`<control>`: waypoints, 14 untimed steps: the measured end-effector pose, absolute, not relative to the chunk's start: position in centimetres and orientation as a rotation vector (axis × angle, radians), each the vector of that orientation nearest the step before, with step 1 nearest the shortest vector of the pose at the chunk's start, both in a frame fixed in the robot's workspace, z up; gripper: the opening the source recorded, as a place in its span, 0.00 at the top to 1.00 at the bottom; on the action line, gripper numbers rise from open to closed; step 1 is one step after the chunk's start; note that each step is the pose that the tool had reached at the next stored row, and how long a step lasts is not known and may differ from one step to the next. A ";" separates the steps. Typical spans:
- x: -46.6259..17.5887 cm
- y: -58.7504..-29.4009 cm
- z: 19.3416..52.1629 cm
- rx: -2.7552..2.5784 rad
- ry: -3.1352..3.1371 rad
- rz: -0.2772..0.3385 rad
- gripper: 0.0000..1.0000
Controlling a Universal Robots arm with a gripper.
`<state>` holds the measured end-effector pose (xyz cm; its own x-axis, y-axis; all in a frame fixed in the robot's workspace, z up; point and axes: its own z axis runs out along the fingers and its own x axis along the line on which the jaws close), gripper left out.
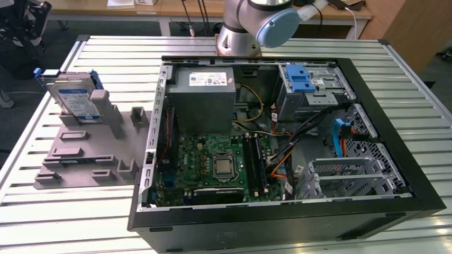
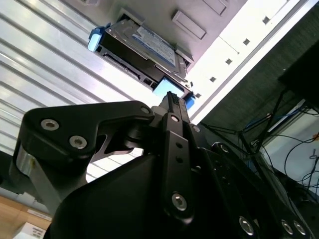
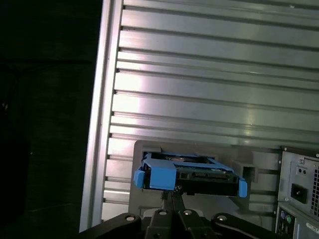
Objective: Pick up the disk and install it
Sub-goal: 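Pick up the disk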
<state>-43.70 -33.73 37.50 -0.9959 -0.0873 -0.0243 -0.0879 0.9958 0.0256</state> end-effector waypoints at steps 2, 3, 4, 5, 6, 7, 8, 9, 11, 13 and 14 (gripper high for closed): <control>-43.7 -33.7 37.5 -0.167 3.114 0.042 0.89; -43.7 -33.7 37.5 -0.183 3.113 0.042 0.89; -43.7 -33.7 37.5 -0.199 3.112 0.042 0.89; -43.7 -33.7 37.5 -0.216 3.111 0.042 0.89; -43.7 -33.7 37.5 -0.232 3.110 0.043 0.89; -43.7 -33.7 37.5 -0.247 3.109 0.043 0.89; -43.7 -33.7 37.5 -0.262 3.108 0.043 0.89; -43.7 -33.7 37.5 -0.277 3.107 0.043 0.89; -43.7 -33.7 37.5 -0.306 3.104 0.044 0.89; -43.7 -33.7 37.5 -0.333 3.102 0.044 0.89; -43.7 -33.7 37.5 -0.346 3.101 0.044 0.89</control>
<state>-43.70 -33.73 37.46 -0.9751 -0.2203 -0.0244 -0.2209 0.9750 0.0256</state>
